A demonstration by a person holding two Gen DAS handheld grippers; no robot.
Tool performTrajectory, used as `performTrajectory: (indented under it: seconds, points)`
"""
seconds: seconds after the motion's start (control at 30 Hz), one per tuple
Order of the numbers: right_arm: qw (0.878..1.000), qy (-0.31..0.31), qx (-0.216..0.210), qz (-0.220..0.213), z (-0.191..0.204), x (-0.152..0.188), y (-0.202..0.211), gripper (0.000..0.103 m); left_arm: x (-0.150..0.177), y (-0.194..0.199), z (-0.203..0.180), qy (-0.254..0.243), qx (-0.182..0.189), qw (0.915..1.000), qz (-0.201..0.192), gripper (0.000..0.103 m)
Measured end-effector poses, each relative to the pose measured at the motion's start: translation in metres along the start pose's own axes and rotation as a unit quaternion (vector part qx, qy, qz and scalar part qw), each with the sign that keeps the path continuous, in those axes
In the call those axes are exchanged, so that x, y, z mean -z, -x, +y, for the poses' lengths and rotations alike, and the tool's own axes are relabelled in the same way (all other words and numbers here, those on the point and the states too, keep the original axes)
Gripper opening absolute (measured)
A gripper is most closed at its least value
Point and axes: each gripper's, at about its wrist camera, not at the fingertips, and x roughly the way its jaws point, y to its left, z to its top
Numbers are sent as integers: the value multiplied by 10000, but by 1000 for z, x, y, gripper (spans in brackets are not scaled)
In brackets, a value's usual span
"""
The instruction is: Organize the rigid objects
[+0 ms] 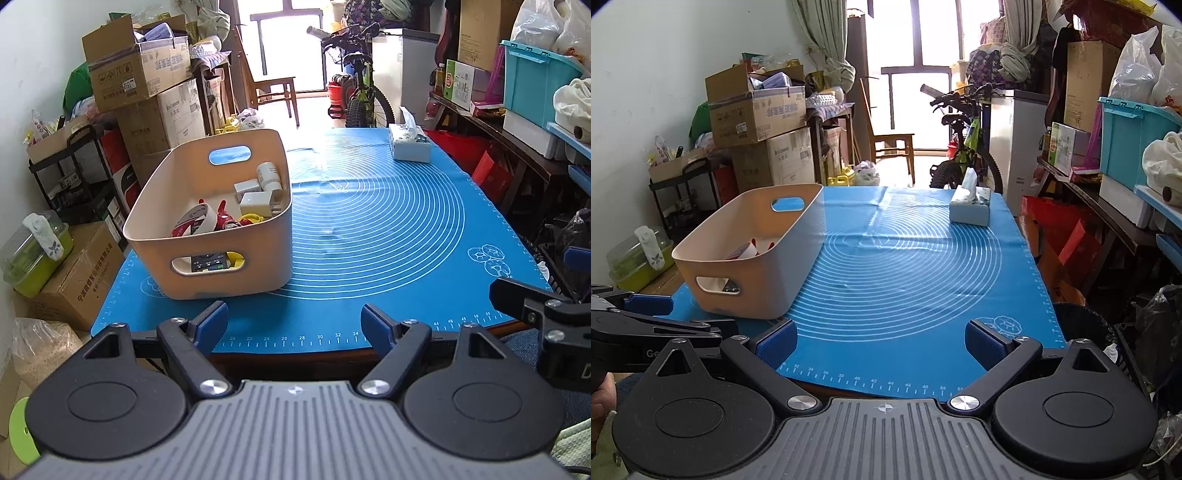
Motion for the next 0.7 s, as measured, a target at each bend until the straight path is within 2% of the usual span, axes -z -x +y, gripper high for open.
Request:
performTrajectory:
  seconds: [0.7]
  points:
    - [10000,77,38,-41,6,1,1,97,2,-2,-1,-51,13,10000,25,79]
